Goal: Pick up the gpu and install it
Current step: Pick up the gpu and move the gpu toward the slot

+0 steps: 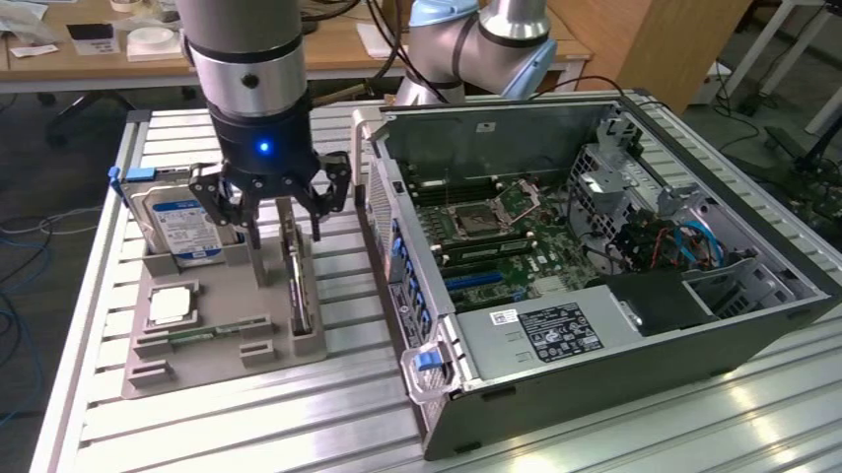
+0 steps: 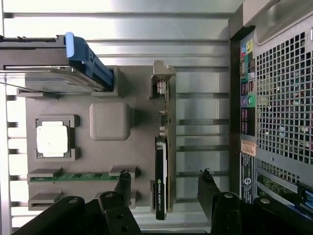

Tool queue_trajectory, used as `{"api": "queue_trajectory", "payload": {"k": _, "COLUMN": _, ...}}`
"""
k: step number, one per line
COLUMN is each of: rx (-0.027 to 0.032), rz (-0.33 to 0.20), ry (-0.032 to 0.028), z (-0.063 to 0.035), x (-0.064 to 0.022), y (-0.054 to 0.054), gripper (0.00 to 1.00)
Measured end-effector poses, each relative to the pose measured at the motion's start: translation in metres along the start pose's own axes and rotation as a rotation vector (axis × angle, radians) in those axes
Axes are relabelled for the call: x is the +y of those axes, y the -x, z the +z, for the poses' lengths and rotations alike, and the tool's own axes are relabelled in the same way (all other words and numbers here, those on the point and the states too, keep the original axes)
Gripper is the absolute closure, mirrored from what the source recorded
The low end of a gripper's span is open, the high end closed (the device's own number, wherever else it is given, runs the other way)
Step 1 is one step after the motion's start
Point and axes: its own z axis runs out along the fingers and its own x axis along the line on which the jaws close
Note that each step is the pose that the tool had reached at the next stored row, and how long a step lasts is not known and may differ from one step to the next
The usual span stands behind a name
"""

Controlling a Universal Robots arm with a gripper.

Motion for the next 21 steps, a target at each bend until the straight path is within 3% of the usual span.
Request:
{"api": "queue_trajectory", "payload": {"k": 8, "rx": 0.0082, "rz": 0.001, "ry": 0.016, "z": 0.009, "x": -0.0037, "y": 0.003, "gripper": 0.34}}
{"api": "queue_trajectory", "payload": {"k": 18, "rx": 0.0246, "rz": 0.002, "ry": 0.0528, "z": 0.0174, "x": -0.0069, "y": 0.01, "gripper": 0.34}}
{"api": "queue_trajectory", "payload": {"k": 21, "rx": 0.0282, "rz": 0.003, "ry": 0.068, "z": 0.0194, "x": -0.0078, "y": 0.011, "gripper": 0.34}}
